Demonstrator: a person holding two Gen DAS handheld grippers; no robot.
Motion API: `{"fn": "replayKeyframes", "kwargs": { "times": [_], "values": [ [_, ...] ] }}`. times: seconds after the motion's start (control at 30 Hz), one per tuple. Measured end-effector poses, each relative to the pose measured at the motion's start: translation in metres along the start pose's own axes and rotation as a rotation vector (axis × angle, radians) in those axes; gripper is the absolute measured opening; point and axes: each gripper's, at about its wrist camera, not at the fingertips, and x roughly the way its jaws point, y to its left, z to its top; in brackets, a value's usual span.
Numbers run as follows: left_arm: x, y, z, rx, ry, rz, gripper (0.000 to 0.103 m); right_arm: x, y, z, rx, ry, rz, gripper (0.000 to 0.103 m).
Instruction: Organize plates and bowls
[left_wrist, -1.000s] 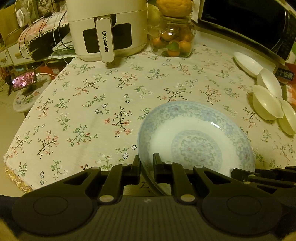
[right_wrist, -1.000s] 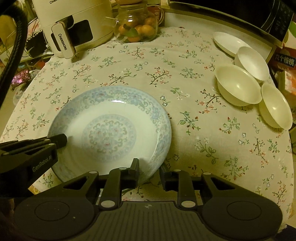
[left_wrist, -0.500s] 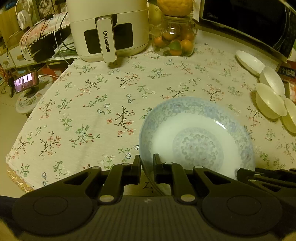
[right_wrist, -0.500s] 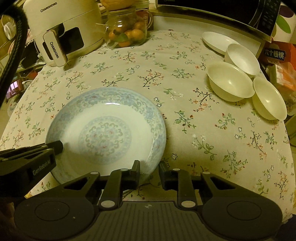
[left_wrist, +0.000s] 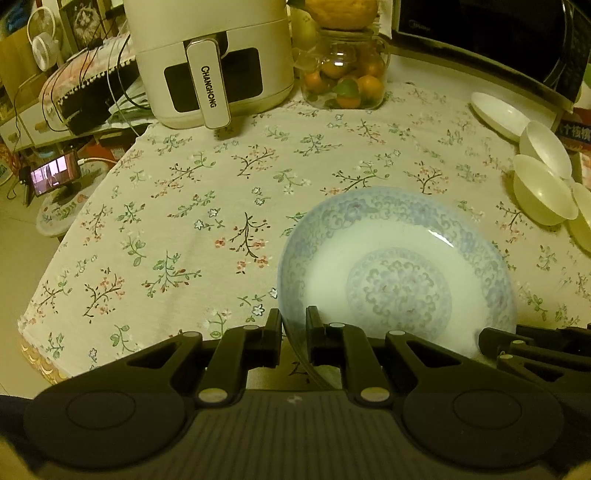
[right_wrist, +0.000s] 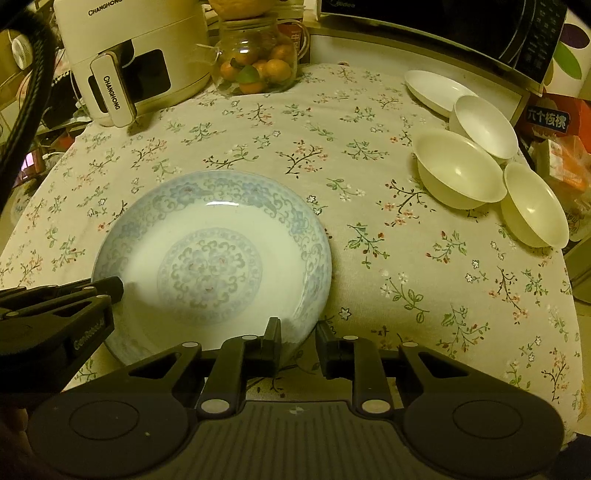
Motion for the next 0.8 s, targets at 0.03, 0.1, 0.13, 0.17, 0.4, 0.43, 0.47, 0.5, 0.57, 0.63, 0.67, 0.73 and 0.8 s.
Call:
{"fn": "replayKeyframes", "kwargs": {
  "times": [0.03, 0.1, 0.13, 0.17, 0.4, 0.43, 0.47, 0.5, 0.57, 0.63, 0.67, 0.73, 0.8],
  "values": [
    [0.0, 0.0, 0.0, 0.001, 0.0, 0.0, 0.012, 0.0, 0.0, 0.0, 0.0, 0.0, 0.0, 0.022],
    [0.001, 0.001, 0.0, 0.002, 0.003, -0.001, 0.012, 0.001, 0.0, 0.0, -0.002, 0.001, 0.001, 0.023],
    [0.002, 0.001, 0.0, 0.005, 0.006, -0.002, 0.012, 0.001, 0.0, 0.0, -0.003, 0.001, 0.003, 0.023],
    [0.002, 0.001, 0.0, 0.004, 0.007, -0.003, 0.013, 0.001, 0.0, 0.001, -0.001, 0.002, 0.004, 0.023],
    [0.003, 0.003, 0.004, -0.009, 0.017, -0.013, 0.022, 0.001, -0.005, 0.002, 0.013, 0.008, 0.026, 0.023],
    [0.004, 0.005, 0.006, -0.018, 0.022, -0.015, 0.024, 0.001, -0.006, 0.003, 0.016, 0.005, 0.025, 0.023],
    [0.004, 0.006, 0.006, -0.025, 0.023, -0.016, 0.024, 0.001, -0.008, 0.004, 0.02, 0.003, 0.027, 0.023],
    [0.005, 0.008, 0.007, -0.03, 0.022, -0.014, 0.024, 0.0, -0.009, 0.005, 0.023, 0.002, 0.032, 0.023],
    [0.006, 0.011, 0.009, -0.043, 0.023, -0.012, 0.025, -0.002, -0.013, 0.007, 0.031, -0.002, 0.039, 0.023],
    [0.007, 0.016, 0.012, -0.068, 0.033, -0.017, 0.027, -0.004, -0.016, 0.009, 0.033, -0.007, 0.046, 0.023],
    [0.008, 0.018, 0.014, -0.081, 0.037, -0.02, 0.029, -0.005, -0.018, 0.01, 0.036, -0.008, 0.049, 0.023],
    [0.006, 0.023, 0.019, -0.105, 0.031, -0.023, 0.032, -0.007, -0.023, 0.014, 0.051, -0.009, 0.057, 0.025],
    [0.002, 0.023, 0.024, -0.113, 0.011, -0.025, 0.04, -0.01, -0.029, 0.017, 0.066, -0.014, 0.07, 0.029]
  ]
}}
